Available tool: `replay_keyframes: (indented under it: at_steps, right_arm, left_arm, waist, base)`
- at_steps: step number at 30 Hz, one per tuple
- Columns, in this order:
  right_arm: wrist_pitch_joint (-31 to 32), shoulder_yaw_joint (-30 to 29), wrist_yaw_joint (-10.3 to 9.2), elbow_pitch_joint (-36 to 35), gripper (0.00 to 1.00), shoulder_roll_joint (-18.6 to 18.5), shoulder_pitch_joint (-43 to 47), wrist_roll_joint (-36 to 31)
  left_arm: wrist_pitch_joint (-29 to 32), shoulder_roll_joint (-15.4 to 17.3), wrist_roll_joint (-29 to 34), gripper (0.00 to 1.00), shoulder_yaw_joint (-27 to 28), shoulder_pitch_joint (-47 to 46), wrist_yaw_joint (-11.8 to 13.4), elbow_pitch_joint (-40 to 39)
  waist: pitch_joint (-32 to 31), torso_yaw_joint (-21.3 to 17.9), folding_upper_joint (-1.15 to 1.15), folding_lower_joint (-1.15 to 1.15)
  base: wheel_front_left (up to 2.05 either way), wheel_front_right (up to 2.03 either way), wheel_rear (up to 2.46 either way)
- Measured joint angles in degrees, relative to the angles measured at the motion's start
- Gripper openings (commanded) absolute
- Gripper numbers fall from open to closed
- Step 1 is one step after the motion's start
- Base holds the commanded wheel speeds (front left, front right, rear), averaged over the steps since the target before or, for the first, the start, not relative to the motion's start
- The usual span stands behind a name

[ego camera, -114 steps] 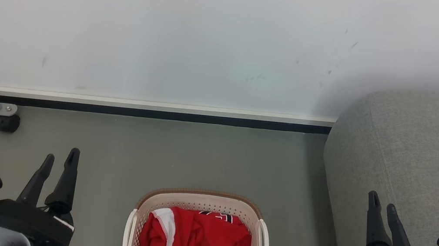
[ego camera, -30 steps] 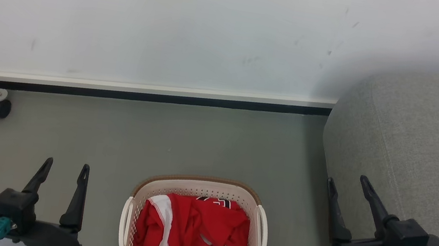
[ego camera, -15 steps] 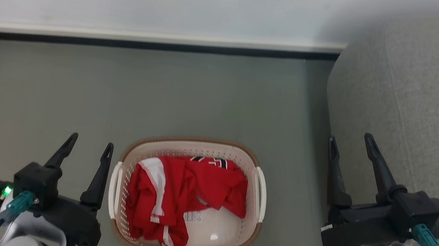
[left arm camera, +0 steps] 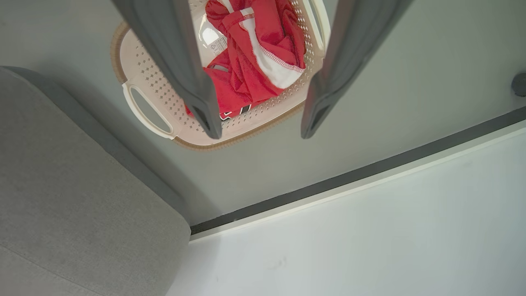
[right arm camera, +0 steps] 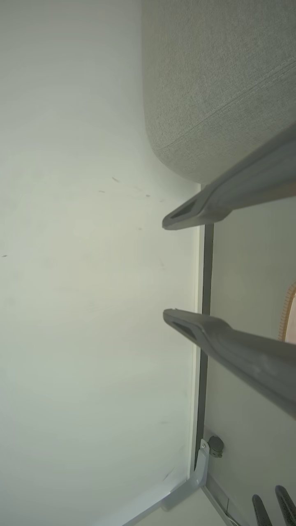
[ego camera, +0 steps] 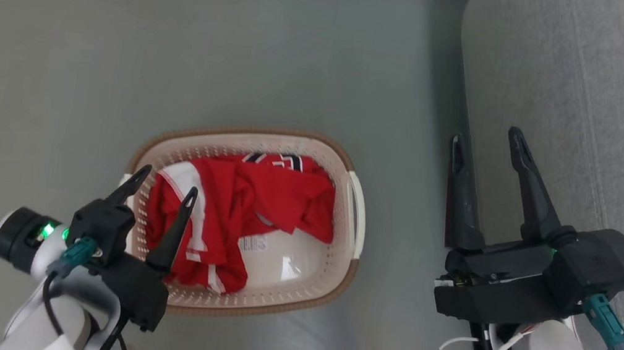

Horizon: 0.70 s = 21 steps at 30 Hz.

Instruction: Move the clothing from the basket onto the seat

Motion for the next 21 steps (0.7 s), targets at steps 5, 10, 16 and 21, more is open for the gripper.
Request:
replay_keyframes:
  at_steps: [5, 10, 16, 21]
  right_arm:
    - [0.0, 0.4, -0.23, -1.0, 1.00, 0.9, -1.0, -0.8]
    - [-0.2, 0.8, -0.26, -2.2, 1.00, 1.9, -2.9, -2.1]
    - [-0.4, 1.8, -0.43, -2.2, 1.00, 3.2, -4.9, -2.7]
    - [-0.7, 2.7, -0.43, -2.0, 1.00, 3.9, -5.9, -3.1]
  left_arm:
    - [1.4, 0.6, 2.0, 1.00, -1.3, -3.3, -1.4, 3.1]
    - [3.5, 2.2, 3.9, 1.00, -2.9, -7.1, -2.7, 7.0]
    - [6.1, 3.4, 7.1, 1.00, -5.4, -11.0, -3.9, 11.8]
    - [8.3, 4.4, 9.6, 1.00, -6.9, -14.1, -4.4, 15.2]
  waist:
    - [3.3, -1.4, 0.00, 0.00]
    - [7.5, -3.2, 0.00, 0.00]
    - [12.1, -5.5, 0.01, 0.00]
    - [15.3, -7.6, 0.00, -0.01]
  base:
    - [0.00, 0.00, 0.00]
    - [0.00, 0.00, 0.00]
    - [0.00, 0.00, 0.00]
    - [0.00, 0.00, 0.00]
